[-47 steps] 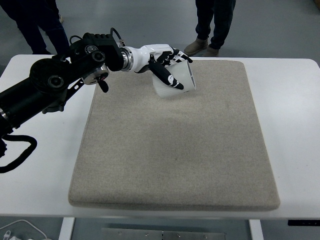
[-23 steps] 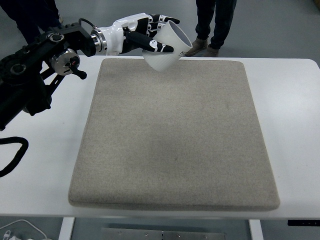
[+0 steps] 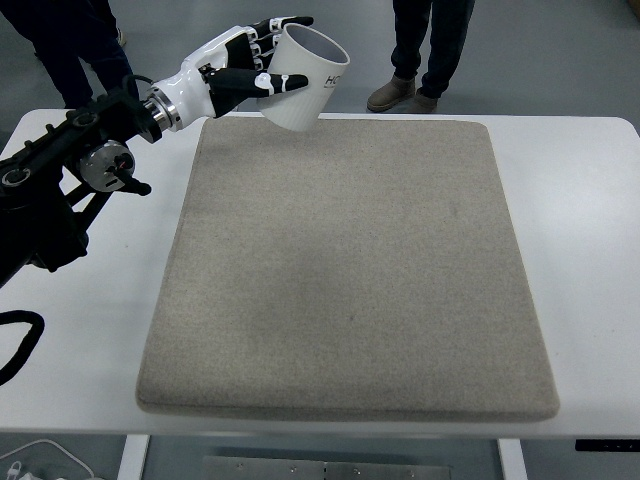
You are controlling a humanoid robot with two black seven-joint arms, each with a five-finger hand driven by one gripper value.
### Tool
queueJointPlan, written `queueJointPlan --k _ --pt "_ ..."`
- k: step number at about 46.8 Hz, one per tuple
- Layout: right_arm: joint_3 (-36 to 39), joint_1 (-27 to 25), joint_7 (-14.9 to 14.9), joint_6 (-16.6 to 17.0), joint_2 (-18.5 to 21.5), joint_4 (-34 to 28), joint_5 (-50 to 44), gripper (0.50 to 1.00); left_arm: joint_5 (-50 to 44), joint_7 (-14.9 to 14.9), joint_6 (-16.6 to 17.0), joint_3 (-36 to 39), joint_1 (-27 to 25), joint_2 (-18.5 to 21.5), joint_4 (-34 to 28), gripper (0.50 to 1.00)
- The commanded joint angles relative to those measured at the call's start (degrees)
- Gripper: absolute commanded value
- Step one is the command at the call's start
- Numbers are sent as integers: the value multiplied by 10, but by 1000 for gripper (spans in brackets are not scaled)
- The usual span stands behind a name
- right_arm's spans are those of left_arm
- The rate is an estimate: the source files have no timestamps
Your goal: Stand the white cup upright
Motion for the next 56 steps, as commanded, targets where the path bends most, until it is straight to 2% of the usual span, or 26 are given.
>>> queueJointPlan --k 1,8,18,28,36,48,56 --pt "0 0 0 0 0 0 0 930 -25 -32 -1 1 10 0 19 632" --pt "-1 0 0 0 0 -1 0 930 -41 -86 -3 1 19 -1 56 632" --pt "-1 0 0 0 0 0 0 930 -48 -155 -40 2 29 -4 110 632" --pt "1 0 0 1 0 0 0 930 -48 -210 -60 6 36 -7 152 643" --pt "-1 0 0 0 0 0 0 930 -47 -259 -67 8 45 -17 163 647" --pt "-1 0 0 0 0 0 0 930 -40 -261 -67 18 69 -41 182 647" --pt "1 -1 0 0 0 -1 0 930 -40 -261 -66 64 68 -53 213 645"
